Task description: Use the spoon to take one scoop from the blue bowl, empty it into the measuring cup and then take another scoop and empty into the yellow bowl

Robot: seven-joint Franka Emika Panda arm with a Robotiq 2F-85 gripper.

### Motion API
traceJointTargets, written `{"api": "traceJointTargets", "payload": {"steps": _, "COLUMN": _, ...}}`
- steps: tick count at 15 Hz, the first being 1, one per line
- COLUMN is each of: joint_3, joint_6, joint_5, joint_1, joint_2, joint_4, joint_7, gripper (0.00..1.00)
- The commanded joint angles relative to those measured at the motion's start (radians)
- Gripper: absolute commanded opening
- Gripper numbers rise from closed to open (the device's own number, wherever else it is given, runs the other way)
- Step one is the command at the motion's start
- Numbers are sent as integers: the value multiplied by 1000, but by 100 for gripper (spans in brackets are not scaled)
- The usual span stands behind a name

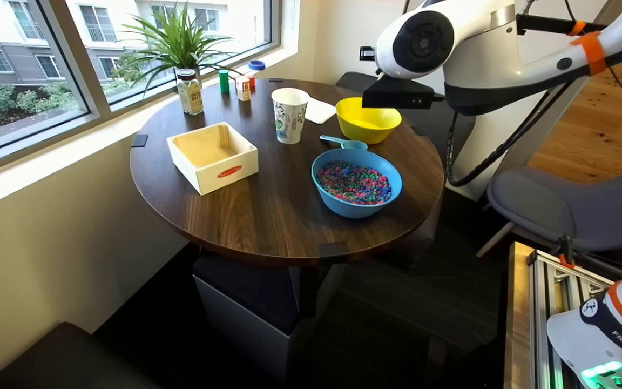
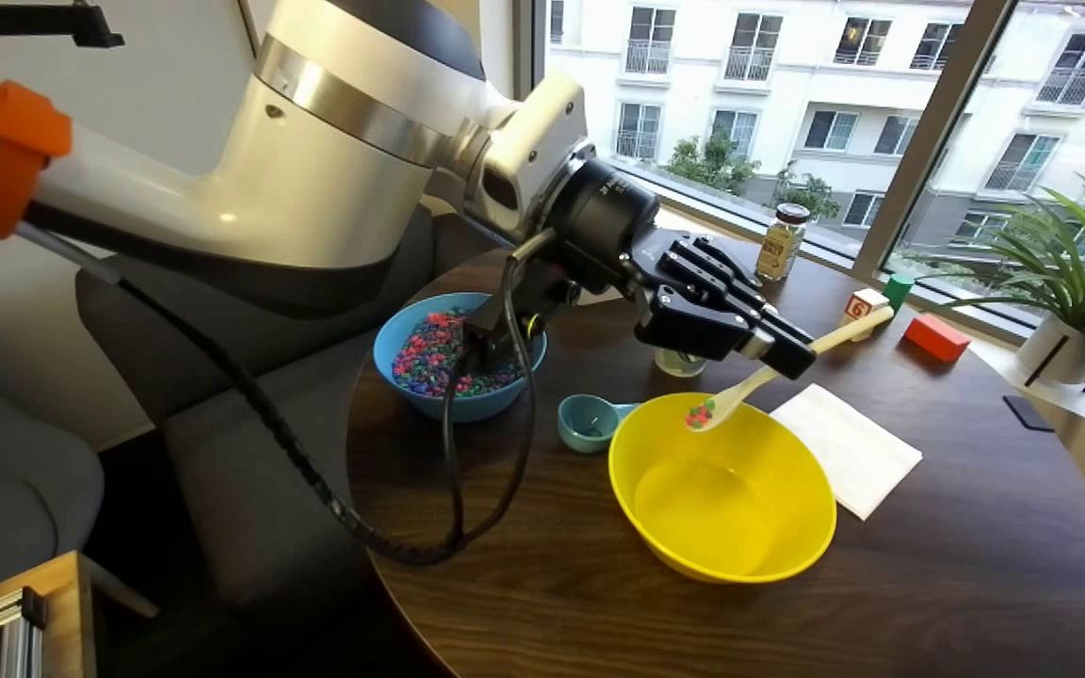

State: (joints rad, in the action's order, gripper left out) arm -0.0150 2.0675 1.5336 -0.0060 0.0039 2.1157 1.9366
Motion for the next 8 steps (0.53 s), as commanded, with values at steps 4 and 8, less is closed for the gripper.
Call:
{"api": "traceJointTargets", "payload": {"steps": 4, "joint_3": -16, "joint_6": -96, "joint_5": 170, "joint_1": 28, "joint_2": 52, "joint_4": -12, "joint_7": 37, "gripper": 3}}
{"api": "traceJointTargets", "payload": {"steps": 8, "joint_3": -25, "joint_6": -130, "joint_5": 241, "joint_1": 38, "joint_2": 71, "joint_4": -8, "joint_7": 39, "gripper": 3}}
